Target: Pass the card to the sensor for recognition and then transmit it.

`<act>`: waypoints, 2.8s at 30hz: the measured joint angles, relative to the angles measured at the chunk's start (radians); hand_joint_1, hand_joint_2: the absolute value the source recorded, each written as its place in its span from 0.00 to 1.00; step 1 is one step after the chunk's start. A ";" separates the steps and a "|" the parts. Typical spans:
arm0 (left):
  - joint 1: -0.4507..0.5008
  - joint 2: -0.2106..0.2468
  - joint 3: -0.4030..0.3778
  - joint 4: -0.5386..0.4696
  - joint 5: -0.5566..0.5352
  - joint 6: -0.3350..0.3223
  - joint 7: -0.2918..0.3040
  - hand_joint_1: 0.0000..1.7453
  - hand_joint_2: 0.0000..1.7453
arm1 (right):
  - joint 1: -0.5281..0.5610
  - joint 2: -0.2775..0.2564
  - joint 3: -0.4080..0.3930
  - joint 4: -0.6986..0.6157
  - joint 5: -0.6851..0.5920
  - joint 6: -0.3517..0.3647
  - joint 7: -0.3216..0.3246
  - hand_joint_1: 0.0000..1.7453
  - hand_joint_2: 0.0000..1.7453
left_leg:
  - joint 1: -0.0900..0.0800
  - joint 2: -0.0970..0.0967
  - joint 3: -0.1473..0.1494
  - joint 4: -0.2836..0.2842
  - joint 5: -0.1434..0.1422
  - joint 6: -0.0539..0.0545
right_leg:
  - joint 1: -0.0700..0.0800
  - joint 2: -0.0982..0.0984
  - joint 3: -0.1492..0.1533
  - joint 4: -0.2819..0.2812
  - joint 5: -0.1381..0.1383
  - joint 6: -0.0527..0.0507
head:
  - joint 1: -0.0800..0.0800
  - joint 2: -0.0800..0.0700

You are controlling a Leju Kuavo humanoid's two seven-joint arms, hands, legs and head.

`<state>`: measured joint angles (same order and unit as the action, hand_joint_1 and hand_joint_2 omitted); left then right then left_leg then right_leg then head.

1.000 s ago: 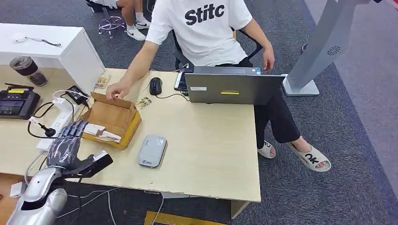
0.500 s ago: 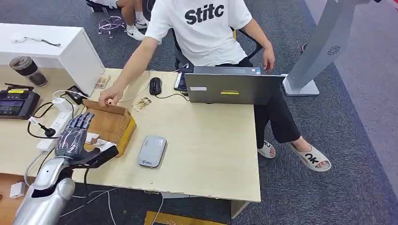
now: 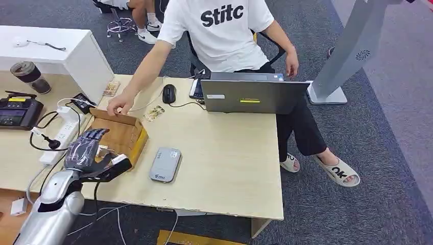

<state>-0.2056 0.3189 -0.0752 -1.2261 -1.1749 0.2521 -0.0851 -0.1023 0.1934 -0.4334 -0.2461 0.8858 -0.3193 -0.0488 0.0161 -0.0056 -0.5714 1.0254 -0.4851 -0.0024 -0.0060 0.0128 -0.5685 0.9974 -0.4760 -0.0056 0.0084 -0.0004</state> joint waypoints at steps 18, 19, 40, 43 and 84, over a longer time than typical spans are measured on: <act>0.002 0.048 -0.050 0.005 0.168 -0.132 -0.084 0.67 1.00 | -0.003 0.000 0.000 0.000 0.016 0.001 -0.001 0.00 1.00 | 0.000 0.000 0.000 0.000 0.000 0.000 | 0.000 0.000 0.000 0.000 0.000 0.000 | 0.000 0.000; 0.004 0.050 -0.051 0.005 0.170 -0.132 -0.084 0.69 1.00 | -0.003 0.000 0.000 0.000 0.016 0.001 -0.001 0.00 1.00 | 0.000 0.000 0.000 0.000 0.000 0.000 | 0.000 0.000 0.000 0.000 0.000 0.000 | 0.000 0.000; -0.002 0.072 -0.061 -0.012 0.067 -0.042 -0.018 1.00 1.00 | -0.003 0.000 0.000 0.000 0.016 -0.002 -0.008 0.00 1.00 | 0.000 0.000 0.000 0.000 0.000 0.000 | 0.000 0.000 0.000 0.001 0.000 0.000 | 0.000 0.000; -0.013 0.079 -0.060 -0.025 0.047 -0.027 -0.010 1.00 1.00 | -0.003 0.000 0.000 0.000 0.016 -0.002 -0.010 0.00 1.00 | 0.000 0.000 0.000 0.000 0.000 0.000 | 0.000 0.000 0.000 0.001 0.000 0.000 | 0.000 0.000; -0.406 0.082 -0.061 0.065 -0.100 0.104 0.127 0.00 0.00 | -0.020 0.001 0.005 0.000 0.036 -0.008 0.006 0.00 1.00 | 0.001 0.000 0.000 0.000 0.001 -0.001 | 0.001 0.000 0.000 0.001 0.002 -0.001 | 0.000 0.000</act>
<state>-0.6121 0.4013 -0.1358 -1.1612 -1.2745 0.3563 0.0416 -0.1225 0.1942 -0.4288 -0.2461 0.9216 -0.3269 -0.0427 0.0169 -0.0055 -0.5711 1.0258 -0.4839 -0.0034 -0.0052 0.0132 -0.5689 0.9985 -0.4745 -0.0069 0.0084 -0.0004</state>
